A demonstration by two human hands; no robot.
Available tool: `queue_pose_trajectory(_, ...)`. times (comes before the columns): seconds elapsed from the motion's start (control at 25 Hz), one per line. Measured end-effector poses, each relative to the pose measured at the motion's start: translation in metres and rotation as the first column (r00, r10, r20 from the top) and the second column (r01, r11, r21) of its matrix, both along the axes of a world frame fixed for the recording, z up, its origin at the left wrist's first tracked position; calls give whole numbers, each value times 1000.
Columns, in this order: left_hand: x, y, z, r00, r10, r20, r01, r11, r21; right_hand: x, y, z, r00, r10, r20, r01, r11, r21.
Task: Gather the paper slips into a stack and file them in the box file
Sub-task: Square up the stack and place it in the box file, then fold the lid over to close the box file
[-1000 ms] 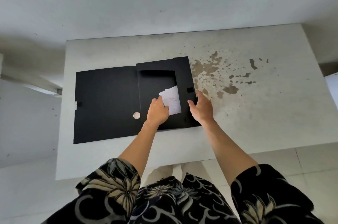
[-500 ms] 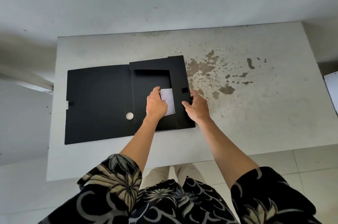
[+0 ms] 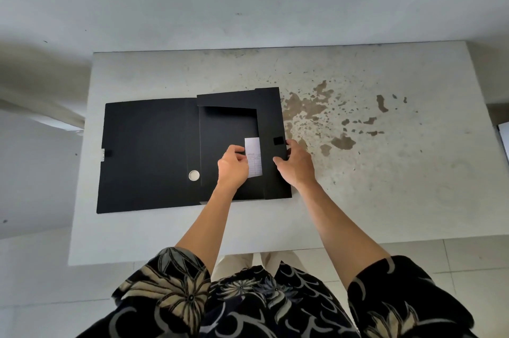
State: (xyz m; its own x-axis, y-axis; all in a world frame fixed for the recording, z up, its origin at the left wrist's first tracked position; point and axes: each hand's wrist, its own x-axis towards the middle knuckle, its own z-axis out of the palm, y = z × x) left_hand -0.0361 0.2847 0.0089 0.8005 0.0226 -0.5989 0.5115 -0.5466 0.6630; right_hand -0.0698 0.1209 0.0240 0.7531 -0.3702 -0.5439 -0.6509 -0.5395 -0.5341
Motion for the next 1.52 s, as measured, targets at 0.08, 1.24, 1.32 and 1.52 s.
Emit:
queue_pose_trajectory(0.08,1,12,8,1000,-28,8,28,1000,-10,1,2,1,1000,18,0,-18,1000,-9)
queue_pose_trajectory(1.24,-7,286,27,955,267,-133,-158,832,532,13,62,-2,936,339,-93,-343,825,-449)
queue_pose_trajectory(1.32,-4,297,29,933,319,-166,-212,860,464,14,62,-1,936,336,-104,-346,828,-441)
queue_pose_trajectory(1.52,-1,319,49,902,412,-129,-408,911,60,16,57,-5,947,313,-75,-316,861,-399)
